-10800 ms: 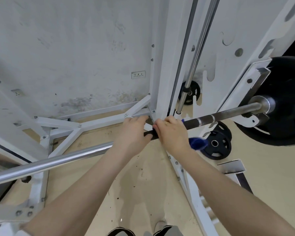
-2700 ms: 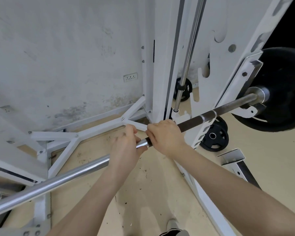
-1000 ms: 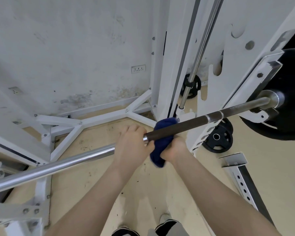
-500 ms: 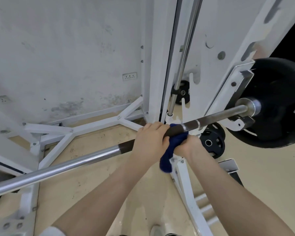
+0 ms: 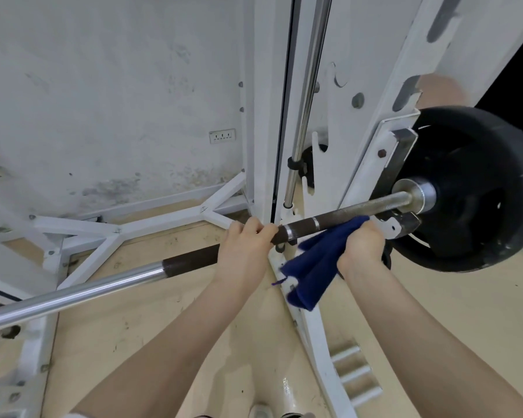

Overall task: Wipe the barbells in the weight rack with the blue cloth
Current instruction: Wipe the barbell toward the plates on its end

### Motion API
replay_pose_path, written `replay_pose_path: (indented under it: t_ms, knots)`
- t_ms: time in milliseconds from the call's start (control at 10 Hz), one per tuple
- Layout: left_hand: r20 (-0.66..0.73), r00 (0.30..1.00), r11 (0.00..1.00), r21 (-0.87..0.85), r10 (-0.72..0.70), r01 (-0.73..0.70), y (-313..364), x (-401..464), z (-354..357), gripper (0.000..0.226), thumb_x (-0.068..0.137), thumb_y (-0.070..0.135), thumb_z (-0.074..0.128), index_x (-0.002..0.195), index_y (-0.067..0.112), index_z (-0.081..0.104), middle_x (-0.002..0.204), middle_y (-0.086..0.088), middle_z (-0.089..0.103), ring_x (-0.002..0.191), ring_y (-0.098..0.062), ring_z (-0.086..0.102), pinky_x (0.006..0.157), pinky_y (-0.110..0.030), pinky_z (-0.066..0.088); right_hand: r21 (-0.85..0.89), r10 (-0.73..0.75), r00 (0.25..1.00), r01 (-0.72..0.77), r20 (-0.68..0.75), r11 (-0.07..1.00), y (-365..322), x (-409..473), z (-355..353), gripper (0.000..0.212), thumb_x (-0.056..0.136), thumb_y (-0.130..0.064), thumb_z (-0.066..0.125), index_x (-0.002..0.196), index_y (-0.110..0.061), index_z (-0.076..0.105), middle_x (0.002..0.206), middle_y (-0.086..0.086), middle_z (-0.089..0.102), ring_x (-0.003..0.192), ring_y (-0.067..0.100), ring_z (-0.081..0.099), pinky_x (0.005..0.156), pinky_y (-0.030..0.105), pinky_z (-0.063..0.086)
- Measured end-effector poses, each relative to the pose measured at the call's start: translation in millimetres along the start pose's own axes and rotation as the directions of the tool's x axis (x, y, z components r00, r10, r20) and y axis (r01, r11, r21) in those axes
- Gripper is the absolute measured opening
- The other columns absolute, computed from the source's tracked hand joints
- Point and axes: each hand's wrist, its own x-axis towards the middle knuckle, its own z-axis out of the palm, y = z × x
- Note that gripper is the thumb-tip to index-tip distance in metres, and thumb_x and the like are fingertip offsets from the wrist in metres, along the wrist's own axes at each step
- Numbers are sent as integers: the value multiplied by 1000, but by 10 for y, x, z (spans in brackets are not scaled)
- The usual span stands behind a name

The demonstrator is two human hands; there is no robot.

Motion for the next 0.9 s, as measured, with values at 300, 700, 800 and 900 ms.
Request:
replay_pose_path:
  t_ms: [300, 700, 800, 900]
  knots:
    - [-92, 996, 999, -40, -13, 10, 4, 4, 56, 24, 77, 11, 70, 100, 15, 68, 84, -9, 64, 73, -35, 55, 59, -38, 44, -394, -665, 605, 794, 438, 463, 297, -246, 201, 22, 96, -21, 49, 105, -7, 64, 102, -1, 42, 85, 13, 49, 82, 26, 41]
    - [-37, 997, 900, -434, -61, 39, -131, -161, -82, 49, 93, 26, 50, 139, 20, 36, 138, 1, 48, 126, -16, 42, 104, -30, 35, -257, -125, 368, 819, 921, 514, 52, -588, 22, 20, 98, -19, 45, 90, -16, 62, 83, -2, 60, 75, 10, 56, 70, 20, 45]
    - [-104, 991, 844, -521, 83, -125, -349, -488, -194, 49, 89, 35, 49, 134, 18, 42, 138, 5, 46, 129, -6, 36, 109, -25, 30, -242, 50, 426, 409, 903, 880, 54, -780, 11, 25, 99, -16, 41, 83, -19, 60, 80, -6, 62, 77, 6, 57, 74, 19, 45]
    - [-27, 998, 773, -631, 63, -66, -580, -847, -321, 41, 79, 45, 48, 119, 36, 48, 128, 21, 46, 123, 4, 39, 104, -9, 28, -235, 166, 197, 409, 966, 882, 148, -935, 73, 24, 98, -12, 41, 81, -14, 59, 75, -9, 62, 73, 2, 56, 69, 15, 43]
